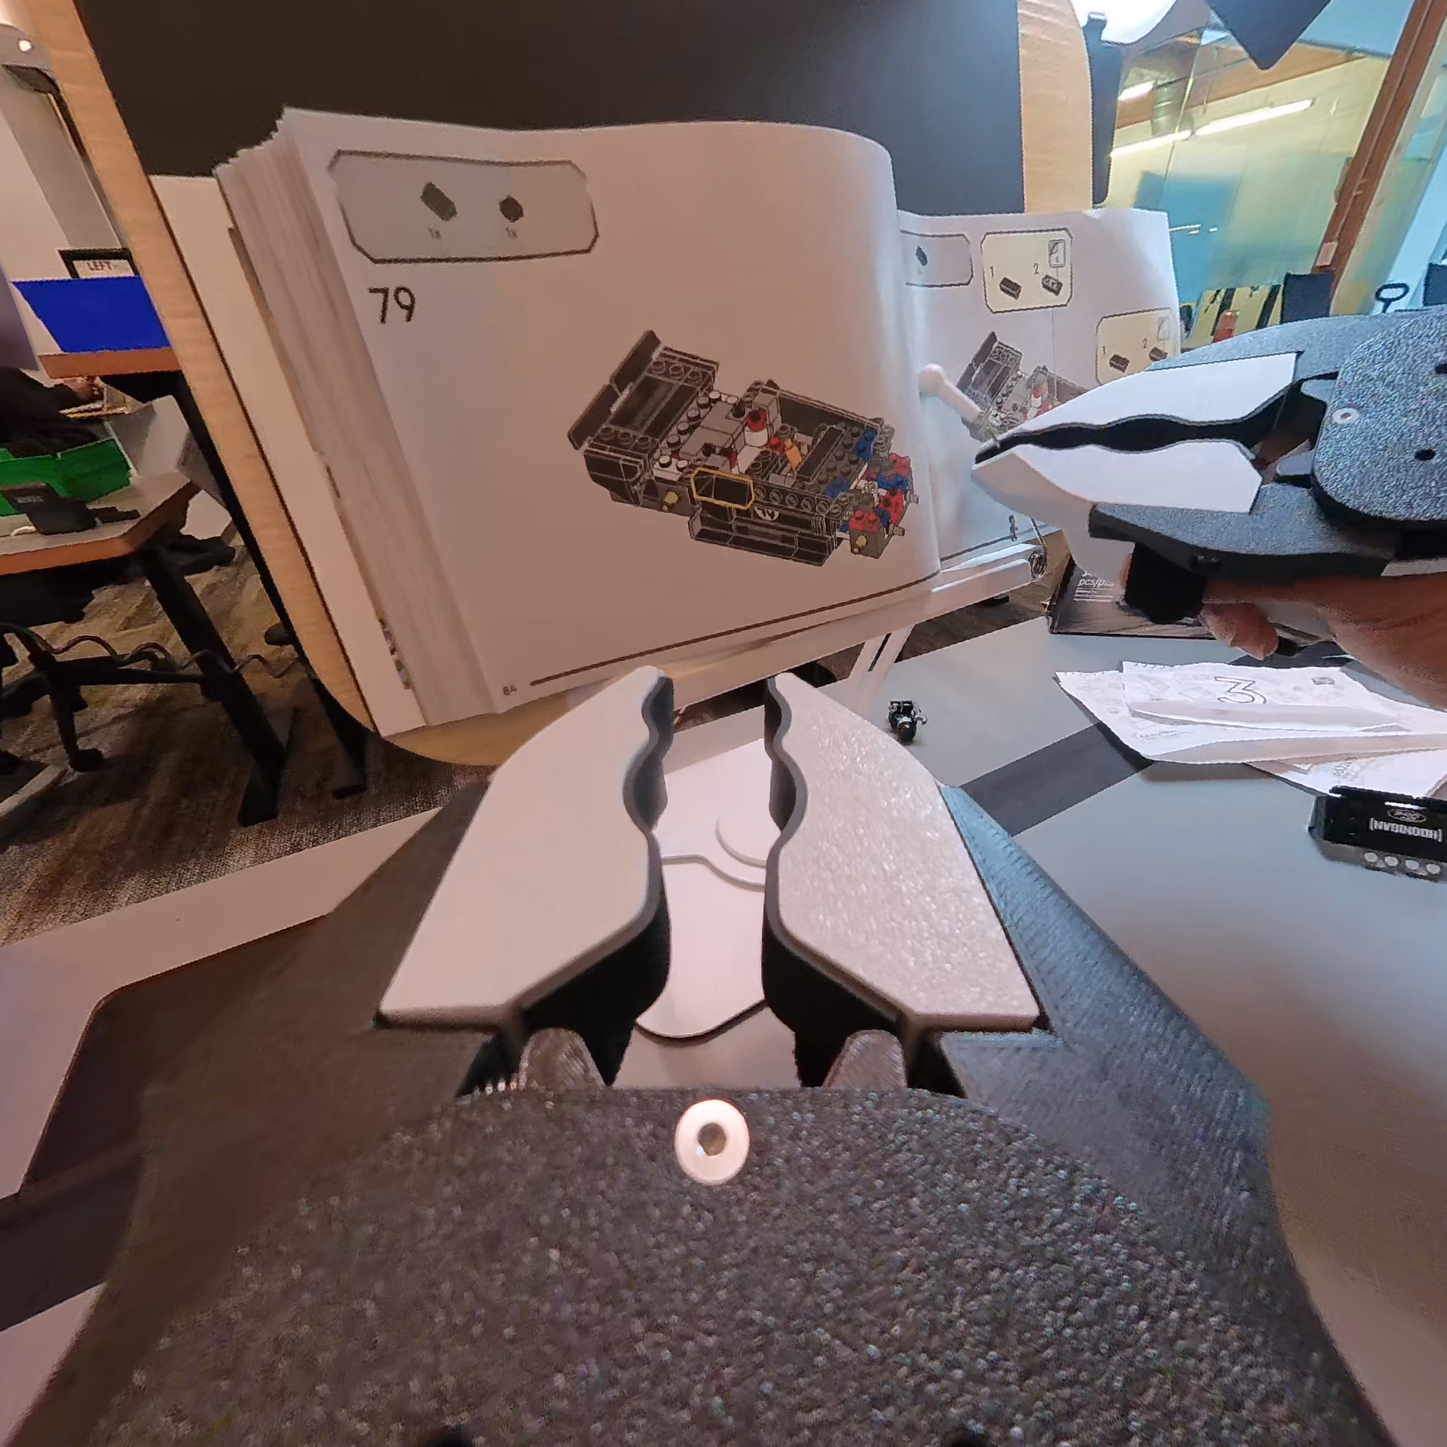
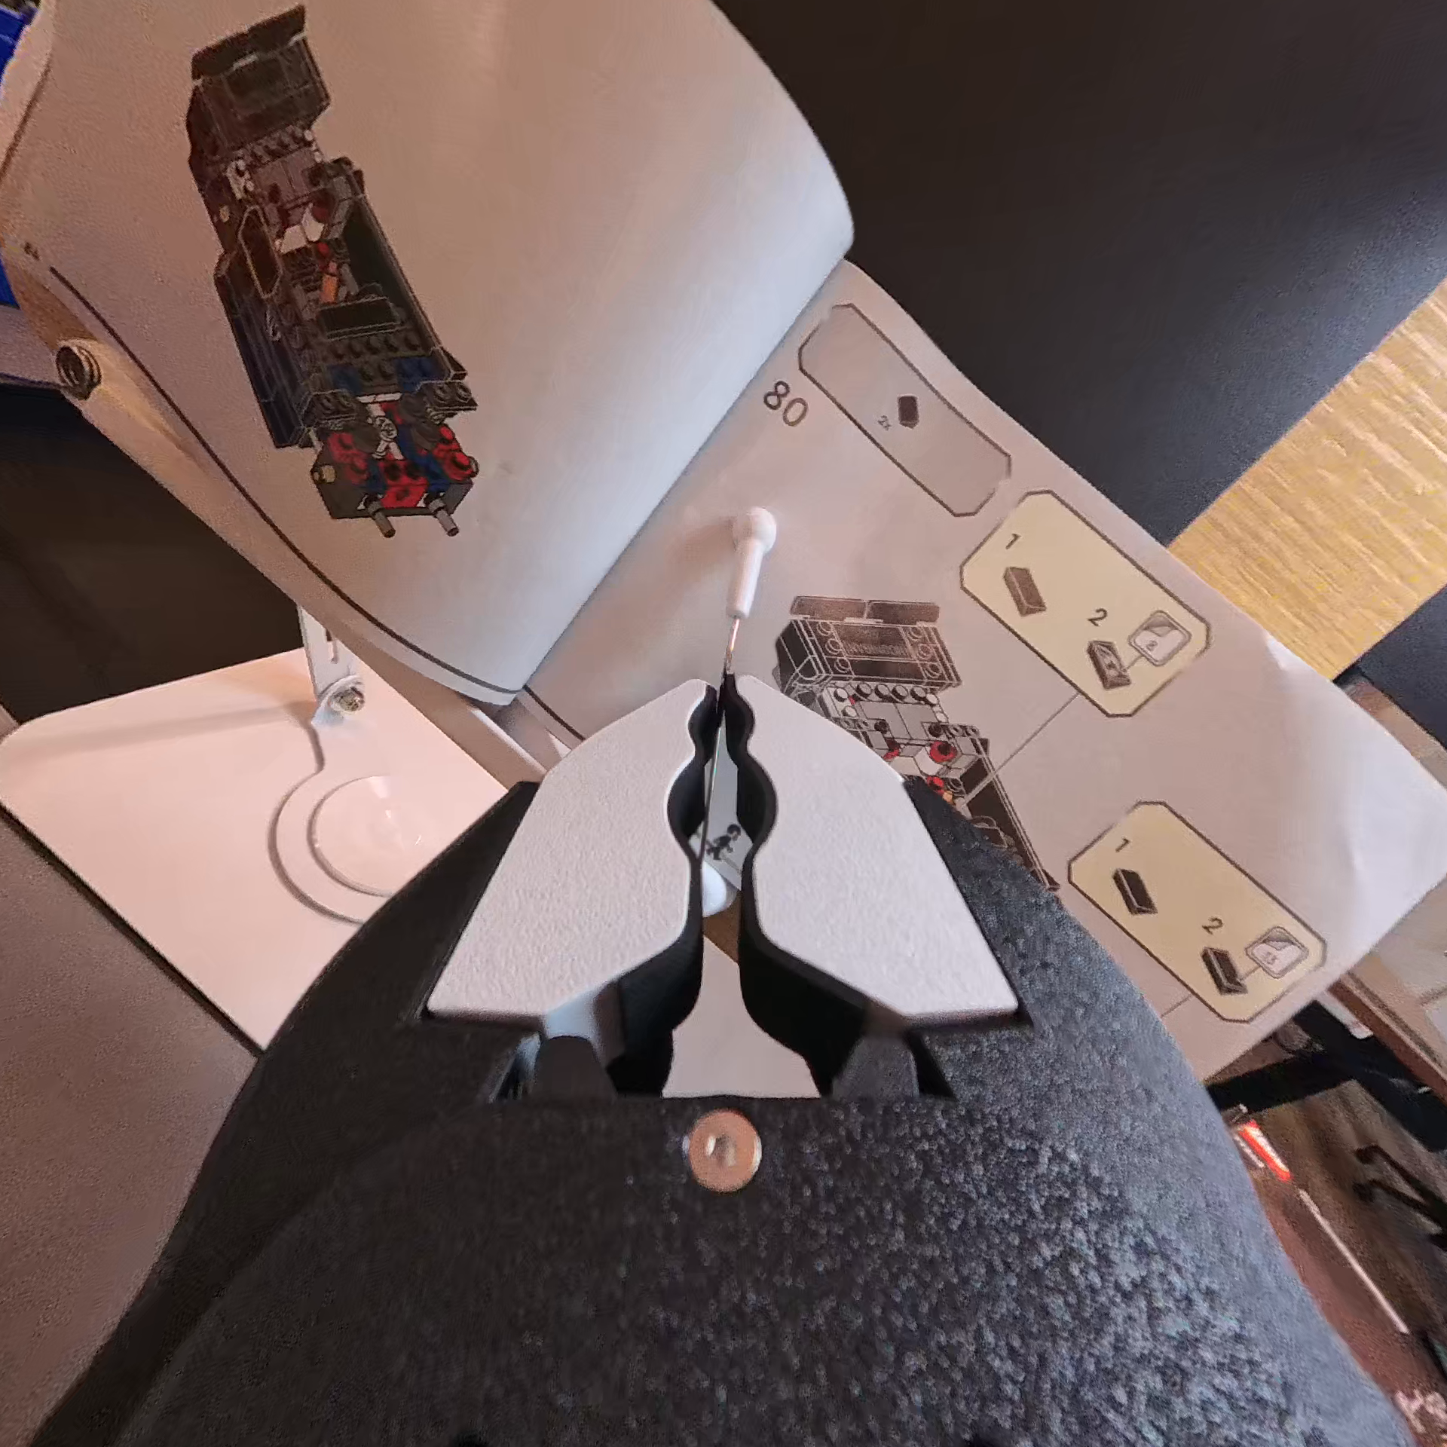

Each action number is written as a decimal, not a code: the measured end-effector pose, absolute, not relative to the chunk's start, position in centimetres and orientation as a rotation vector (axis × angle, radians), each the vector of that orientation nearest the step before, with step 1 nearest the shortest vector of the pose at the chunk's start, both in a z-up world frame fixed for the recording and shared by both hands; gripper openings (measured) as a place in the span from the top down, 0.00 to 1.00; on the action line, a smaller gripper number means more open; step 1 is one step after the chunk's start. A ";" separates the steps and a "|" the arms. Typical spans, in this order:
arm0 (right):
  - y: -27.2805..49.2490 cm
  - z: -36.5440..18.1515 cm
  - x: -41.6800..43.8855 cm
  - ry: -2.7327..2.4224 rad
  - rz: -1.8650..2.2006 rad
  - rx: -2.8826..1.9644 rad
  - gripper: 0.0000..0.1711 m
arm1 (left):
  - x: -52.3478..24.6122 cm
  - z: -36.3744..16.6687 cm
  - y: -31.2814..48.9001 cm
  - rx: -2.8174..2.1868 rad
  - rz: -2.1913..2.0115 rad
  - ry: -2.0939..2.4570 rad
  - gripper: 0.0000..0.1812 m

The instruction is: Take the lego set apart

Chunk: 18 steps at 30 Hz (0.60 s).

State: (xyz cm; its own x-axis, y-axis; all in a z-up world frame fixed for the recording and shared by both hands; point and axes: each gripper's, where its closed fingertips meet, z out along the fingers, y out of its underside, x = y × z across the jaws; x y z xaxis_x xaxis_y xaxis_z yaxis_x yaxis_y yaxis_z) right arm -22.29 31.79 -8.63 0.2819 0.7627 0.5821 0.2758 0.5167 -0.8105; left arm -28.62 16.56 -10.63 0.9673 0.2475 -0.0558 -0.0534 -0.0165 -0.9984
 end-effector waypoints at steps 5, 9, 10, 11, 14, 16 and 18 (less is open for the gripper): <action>31.1 -9.0 -22.5 -1.335 0.352 -0.981 1.00 | -28.6 -10.9 16.7 -1.579 0.226 -0.153 0.88; 31.0 -8.8 -22.0 -1.303 0.419 -1.043 0.99 | -28.5 -10.7 16.6 -1.576 0.217 -0.153 0.88; 30.9 -8.6 -21.7 -1.292 0.446 -1.054 0.98 | -28.4 -10.6 16.5 -1.573 0.215 -0.152 0.88; 30.8 -8.5 -21.4 -1.284 0.468 -1.065 0.96 | -28.3 -10.5 16.5 -1.571 0.209 -0.151 0.89; 30.4 -8.0 -20.6 -1.258 0.536 -1.089 0.92 | -28.0 -10.3 16.4 -1.574 0.185 -0.152 0.91; 30.0 -7.5 -20.2 -1.234 0.599 -1.105 0.91 | -28.0 -10.0 16.3 -1.560 0.182 -0.152 0.91; 29.8 -6.9 -20.0 -1.201 0.681 -1.128 0.89 | -28.0 -9.9 16.2 -1.549 0.181 -0.151 0.90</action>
